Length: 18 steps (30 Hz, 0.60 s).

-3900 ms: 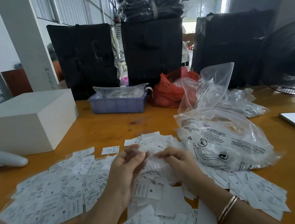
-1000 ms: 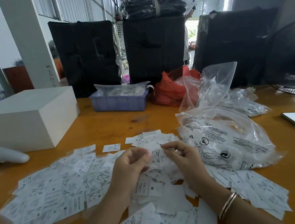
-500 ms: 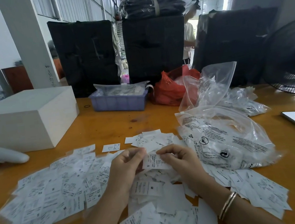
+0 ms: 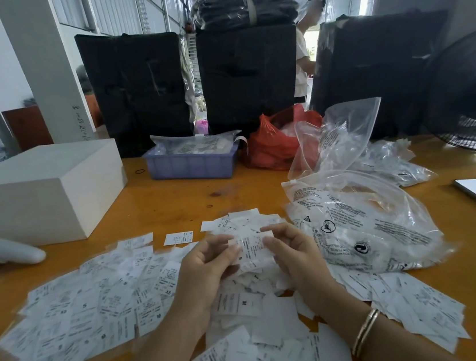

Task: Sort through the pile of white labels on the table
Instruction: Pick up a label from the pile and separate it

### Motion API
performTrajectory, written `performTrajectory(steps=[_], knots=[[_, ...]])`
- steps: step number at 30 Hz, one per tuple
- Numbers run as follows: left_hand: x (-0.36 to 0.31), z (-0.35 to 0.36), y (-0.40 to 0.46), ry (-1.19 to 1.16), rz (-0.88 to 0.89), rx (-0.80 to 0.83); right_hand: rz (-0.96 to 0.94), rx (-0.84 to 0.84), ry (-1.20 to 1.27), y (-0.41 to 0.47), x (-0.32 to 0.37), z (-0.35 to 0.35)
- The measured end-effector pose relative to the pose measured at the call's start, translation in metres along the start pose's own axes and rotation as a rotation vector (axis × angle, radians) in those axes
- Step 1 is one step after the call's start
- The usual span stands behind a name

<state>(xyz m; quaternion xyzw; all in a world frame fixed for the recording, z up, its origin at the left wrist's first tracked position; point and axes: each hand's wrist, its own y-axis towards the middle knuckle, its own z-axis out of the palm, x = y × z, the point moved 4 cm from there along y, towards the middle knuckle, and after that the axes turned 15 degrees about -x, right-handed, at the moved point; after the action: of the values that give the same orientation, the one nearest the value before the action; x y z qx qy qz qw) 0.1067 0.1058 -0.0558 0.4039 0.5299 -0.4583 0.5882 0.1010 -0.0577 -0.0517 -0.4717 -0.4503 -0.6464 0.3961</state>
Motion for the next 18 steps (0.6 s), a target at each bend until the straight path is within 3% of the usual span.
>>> performTrajectory(steps=[13, 18], knots=[[0.004, 0.002, 0.000, -0.032, 0.005, -0.029, 0.057, 0.010, -0.014, -0.004, 0.005, 0.007], [0.005, 0.005, -0.002, 0.129, 0.040, 0.002, 0.001, 0.047, -0.161, -0.007, 0.003, 0.012]])
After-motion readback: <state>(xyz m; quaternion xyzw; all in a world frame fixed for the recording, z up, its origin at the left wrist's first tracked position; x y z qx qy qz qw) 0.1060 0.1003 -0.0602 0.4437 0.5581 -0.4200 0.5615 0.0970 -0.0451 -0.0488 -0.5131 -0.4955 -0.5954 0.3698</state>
